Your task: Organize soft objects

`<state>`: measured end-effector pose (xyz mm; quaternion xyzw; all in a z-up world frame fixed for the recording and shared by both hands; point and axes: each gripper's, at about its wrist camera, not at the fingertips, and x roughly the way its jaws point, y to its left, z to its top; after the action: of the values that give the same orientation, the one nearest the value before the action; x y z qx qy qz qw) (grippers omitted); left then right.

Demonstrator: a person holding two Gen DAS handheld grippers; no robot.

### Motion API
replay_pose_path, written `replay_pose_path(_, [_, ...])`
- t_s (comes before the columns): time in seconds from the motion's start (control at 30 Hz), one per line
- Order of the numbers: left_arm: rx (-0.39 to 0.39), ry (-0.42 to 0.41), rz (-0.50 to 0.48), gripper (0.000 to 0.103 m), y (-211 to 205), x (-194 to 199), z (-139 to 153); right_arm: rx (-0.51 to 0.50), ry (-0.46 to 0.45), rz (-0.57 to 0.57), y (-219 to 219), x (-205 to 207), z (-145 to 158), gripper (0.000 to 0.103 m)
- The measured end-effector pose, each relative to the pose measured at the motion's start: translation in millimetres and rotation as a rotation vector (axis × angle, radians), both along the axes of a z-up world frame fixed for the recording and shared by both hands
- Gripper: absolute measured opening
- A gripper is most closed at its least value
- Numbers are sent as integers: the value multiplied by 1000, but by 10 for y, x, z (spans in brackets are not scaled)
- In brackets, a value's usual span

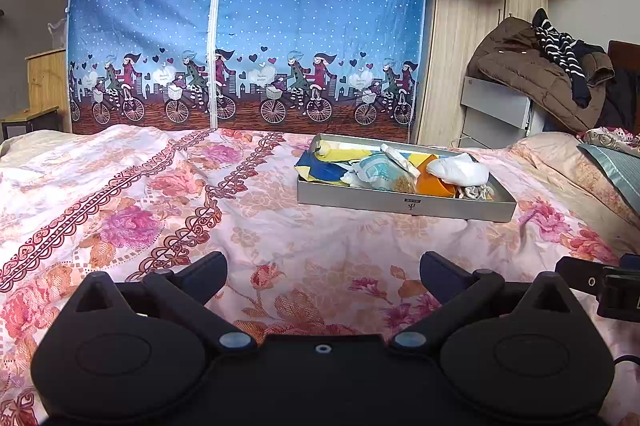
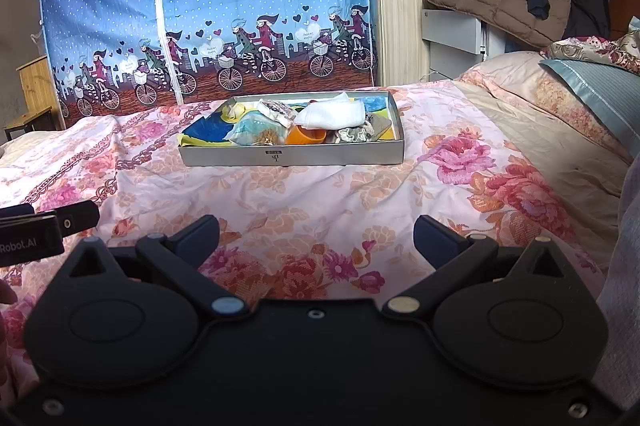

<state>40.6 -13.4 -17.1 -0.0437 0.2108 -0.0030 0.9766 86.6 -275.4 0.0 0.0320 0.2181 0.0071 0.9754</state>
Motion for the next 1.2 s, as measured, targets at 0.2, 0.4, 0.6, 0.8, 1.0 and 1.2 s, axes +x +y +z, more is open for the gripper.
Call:
replay_pose_path(0.2, [1, 0, 0, 102, -3, 0, 1, 0, 2, 0, -1, -15, -4, 103])
replay_pose_path(0.4, [2, 1, 1, 102, -5, 0, 1, 0, 5, -1, 2, -13, 4, 103])
replay_pose_path(0.6, [4, 2, -1, 102, -8, 2, 1, 4, 11, -4, 3, -27, 14, 103])
replay_pose_path(0.8, [5, 3, -1, 102, -13, 1, 0, 4, 11, -4, 5, -25, 15, 103])
replay_pose_path(1.0, [7, 3, -2, 102, -16, 2, 2, 4, 14, -5, 5, -5, 11, 103])
replay_pose_path(1.2, [8, 3, -3, 102, -22, -1, -1, 4, 16, -6, 16, -13, 8, 103])
